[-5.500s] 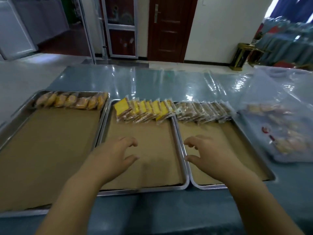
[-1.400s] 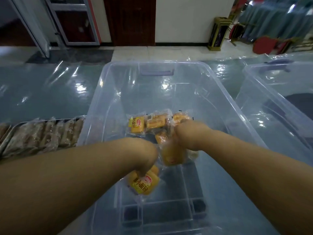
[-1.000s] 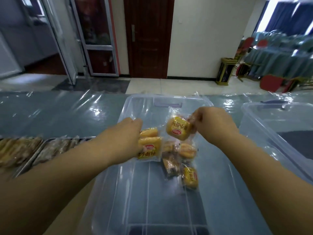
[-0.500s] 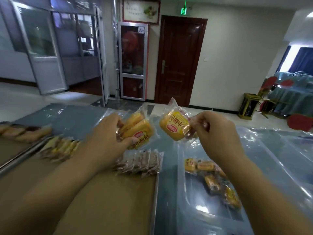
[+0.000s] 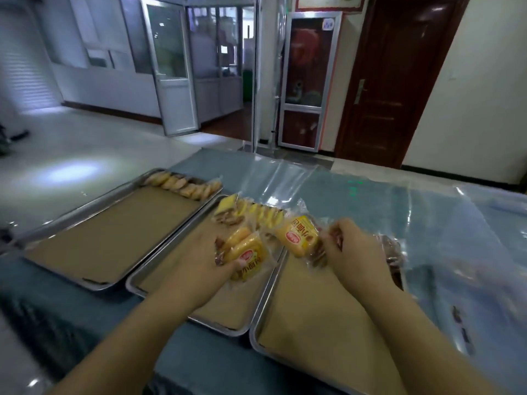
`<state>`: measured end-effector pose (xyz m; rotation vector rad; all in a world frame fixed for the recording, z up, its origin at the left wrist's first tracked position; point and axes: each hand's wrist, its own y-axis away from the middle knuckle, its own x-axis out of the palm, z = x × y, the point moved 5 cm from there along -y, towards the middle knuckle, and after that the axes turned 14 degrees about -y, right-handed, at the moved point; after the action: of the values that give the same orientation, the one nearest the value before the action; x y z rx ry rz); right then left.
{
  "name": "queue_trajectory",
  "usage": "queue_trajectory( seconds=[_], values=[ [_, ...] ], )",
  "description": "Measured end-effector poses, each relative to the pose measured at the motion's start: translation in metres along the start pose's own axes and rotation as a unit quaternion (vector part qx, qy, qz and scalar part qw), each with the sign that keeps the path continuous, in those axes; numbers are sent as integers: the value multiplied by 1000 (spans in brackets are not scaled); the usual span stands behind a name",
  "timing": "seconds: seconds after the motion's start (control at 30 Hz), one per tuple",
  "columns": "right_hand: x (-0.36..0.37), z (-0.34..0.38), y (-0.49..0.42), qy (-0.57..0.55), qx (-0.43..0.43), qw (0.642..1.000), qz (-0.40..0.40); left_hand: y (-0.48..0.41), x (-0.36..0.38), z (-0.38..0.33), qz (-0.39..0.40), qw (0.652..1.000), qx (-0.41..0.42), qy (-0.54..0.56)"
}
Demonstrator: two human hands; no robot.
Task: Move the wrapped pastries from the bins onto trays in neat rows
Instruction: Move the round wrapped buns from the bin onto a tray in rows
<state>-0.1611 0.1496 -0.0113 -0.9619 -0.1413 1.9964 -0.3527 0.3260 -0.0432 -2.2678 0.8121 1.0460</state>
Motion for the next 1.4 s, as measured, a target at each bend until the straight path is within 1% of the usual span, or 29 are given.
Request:
queue_trajectory(
  seconds=[0.07,0.17,0.27,0.33,0.43,0.53,0.63,0.8,0.9,1.07,1.27,1.33,1.4],
  values=[
    [32,5,1,-19,6,999,26,0,-2,29,0,999,-31,-10],
    [81,6,0,-65,53,994,71,-6,-8,69,0,997,-68,-34],
    [131,3,-10,-66,82,989,103,-21,-11,106,12,996,-78,-42],
    [162,2,-21,-60,89,989,101,-37,-13,133,26,995,-79,-46],
    [210,4,-42,-60,93,989,93,-70,-18,175,50,994,-99,-18],
    [256,10,-66,-79,100,987,93,-104,-29,213,51,991,-122,5],
    [295,19,-90,-91,90,987,92,-133,-39,246,42,992,-122,-12],
    [346,34,-119,-109,88,985,101,-166,-43,294,59,989,-132,-37],
    [371,41,-134,-96,90,985,108,-183,-42,318,69,986,-147,-31],
    [415,52,-170,-82,78,990,78,-239,-46,349,31,989,-138,-46],
    [484,61,-214,-72,92,992,55,-325,-35,387,72,989,-125,-45],
    [505,57,-227,-77,117,989,48,-350,-30,397,97,988,-102,-64],
    [526,51,-237,-89,148,983,57,-371,-24,405,97,989,-78,-82]
  ],
)
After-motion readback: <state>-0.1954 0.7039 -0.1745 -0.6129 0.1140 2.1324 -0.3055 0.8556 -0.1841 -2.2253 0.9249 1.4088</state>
